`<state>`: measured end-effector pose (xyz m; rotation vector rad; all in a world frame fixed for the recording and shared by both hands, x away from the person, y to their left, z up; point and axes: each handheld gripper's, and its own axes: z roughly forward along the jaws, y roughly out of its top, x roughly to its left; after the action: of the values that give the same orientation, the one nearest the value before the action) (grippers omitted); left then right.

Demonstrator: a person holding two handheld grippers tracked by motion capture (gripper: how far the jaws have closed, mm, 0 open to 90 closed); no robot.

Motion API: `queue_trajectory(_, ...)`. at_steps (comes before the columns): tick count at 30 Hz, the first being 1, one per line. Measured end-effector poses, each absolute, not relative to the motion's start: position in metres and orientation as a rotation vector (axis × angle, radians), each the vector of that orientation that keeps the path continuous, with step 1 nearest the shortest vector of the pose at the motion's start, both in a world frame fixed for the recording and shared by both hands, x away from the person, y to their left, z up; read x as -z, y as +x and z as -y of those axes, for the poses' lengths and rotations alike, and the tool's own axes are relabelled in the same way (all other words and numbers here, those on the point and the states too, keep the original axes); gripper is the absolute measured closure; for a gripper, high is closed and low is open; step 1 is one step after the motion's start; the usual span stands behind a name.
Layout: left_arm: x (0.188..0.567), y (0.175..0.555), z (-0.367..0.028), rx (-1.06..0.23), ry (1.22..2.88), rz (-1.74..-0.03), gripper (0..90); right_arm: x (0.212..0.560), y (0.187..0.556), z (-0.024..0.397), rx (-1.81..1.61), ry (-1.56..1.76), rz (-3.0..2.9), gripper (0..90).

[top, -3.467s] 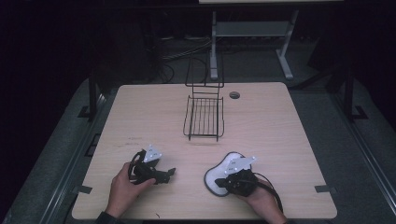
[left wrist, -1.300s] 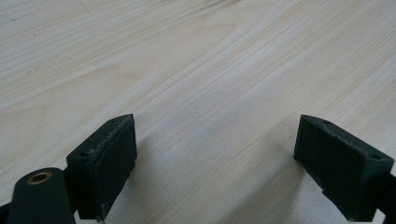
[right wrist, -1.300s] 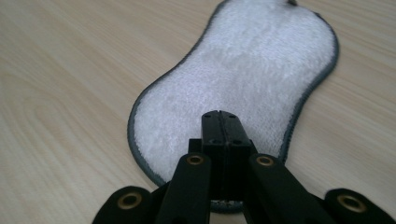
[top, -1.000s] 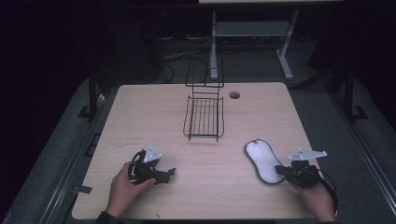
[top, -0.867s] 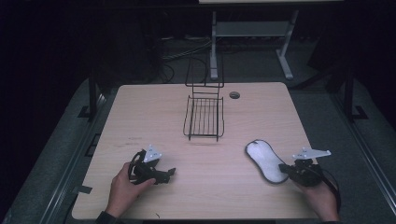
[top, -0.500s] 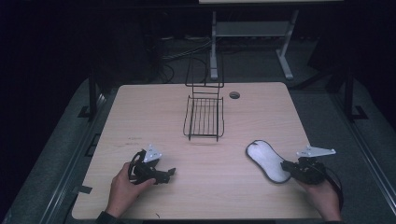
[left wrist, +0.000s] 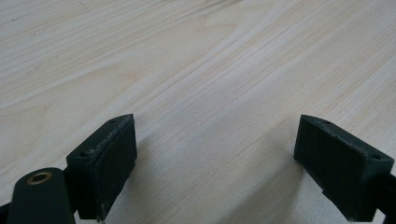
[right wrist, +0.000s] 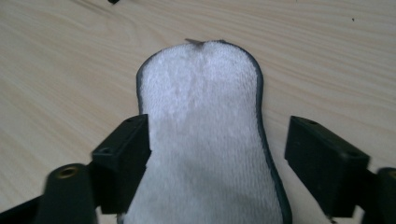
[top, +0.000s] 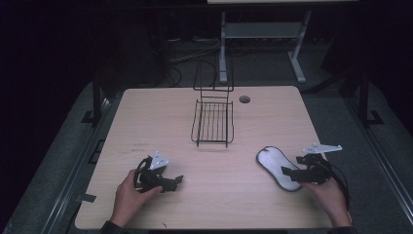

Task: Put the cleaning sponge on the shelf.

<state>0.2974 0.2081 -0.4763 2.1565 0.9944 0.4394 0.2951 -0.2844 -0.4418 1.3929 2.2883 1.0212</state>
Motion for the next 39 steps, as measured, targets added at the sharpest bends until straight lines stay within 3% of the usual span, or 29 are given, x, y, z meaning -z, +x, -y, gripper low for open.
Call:
queue_trajectory(10,0.476,0.298,-0.208,-0.44,2.154,-0.996,12.4,0.452,0.317,0.27,-0.955,1.39,-2.35,10.8)
queue_trajectory(24,0.476,0.298,-0.208,-0.44,2.155,-0.995,12.3,0.464,0.325,0.258,-0.876,1.387,-2.407,10.1)
queue_trajectory(39,0.476,0.298,-0.208,-0.44,2.156,-0.995,12.3,0.458,0.321,0.26,-0.904,1.332,-2.42,25.9)
